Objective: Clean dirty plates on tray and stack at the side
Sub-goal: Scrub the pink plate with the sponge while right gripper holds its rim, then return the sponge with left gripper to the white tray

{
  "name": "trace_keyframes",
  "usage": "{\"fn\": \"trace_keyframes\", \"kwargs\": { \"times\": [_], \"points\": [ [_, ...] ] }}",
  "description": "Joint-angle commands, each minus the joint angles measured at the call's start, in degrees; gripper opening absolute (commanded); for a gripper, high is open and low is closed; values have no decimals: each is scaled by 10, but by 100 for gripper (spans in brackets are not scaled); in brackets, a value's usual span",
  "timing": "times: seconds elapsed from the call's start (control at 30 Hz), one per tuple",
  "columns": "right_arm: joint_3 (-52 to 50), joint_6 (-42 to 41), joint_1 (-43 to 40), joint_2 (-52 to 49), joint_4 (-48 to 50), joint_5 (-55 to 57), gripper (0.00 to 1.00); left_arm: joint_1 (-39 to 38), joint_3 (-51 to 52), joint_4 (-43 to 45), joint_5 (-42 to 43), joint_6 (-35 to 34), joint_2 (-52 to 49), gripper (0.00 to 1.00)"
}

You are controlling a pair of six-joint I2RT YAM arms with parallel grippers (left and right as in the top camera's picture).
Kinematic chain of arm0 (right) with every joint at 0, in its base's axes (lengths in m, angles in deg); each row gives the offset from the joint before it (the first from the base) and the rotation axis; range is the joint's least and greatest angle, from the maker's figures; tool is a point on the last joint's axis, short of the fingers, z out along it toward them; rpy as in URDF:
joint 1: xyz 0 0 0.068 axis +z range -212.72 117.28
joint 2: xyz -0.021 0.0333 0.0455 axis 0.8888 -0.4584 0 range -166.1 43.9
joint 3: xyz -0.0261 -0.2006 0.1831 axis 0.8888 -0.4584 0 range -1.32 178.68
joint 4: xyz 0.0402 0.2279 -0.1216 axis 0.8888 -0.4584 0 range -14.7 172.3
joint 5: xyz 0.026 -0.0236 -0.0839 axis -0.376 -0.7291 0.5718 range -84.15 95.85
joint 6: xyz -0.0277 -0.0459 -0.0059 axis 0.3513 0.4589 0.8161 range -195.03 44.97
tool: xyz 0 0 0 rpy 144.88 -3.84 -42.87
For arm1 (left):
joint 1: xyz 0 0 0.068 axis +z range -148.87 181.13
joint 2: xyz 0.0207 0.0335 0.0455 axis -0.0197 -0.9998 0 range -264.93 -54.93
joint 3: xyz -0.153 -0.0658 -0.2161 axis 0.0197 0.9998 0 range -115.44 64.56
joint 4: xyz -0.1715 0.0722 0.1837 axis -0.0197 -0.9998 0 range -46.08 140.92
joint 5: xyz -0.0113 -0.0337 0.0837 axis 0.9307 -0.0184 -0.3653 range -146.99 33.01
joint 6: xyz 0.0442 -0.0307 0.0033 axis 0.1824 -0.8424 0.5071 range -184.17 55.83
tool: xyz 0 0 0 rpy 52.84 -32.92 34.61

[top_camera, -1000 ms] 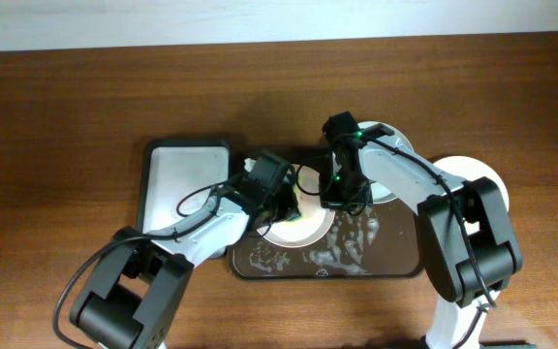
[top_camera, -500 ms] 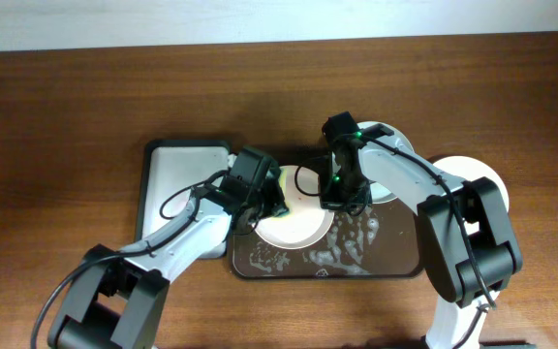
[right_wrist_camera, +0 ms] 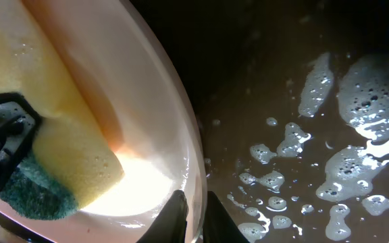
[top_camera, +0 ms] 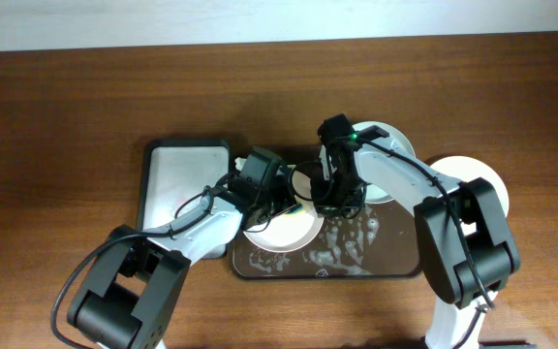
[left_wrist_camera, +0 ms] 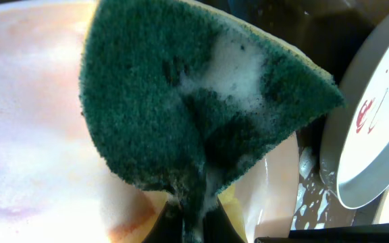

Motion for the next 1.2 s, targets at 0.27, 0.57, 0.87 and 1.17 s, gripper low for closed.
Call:
{"fn": "trace_keyframes", "kwargs": {
  "times": [0.27,0.57,0.87,1.17],
  "points": [
    [-2,5,12,10,-5,-10,12,-5,2,-51,-93,-12,-14,0],
    [-3,-13,12,10,-31,38,11,18,2,-129,-136,-10,34,0],
    [-3,-12,12,10,-31,38,11,29,2,-150,-127,137,124,0],
    [-3,-8,12,10,-35,97,5,34,2,-190,-126,291,186,0]
  ]
}}
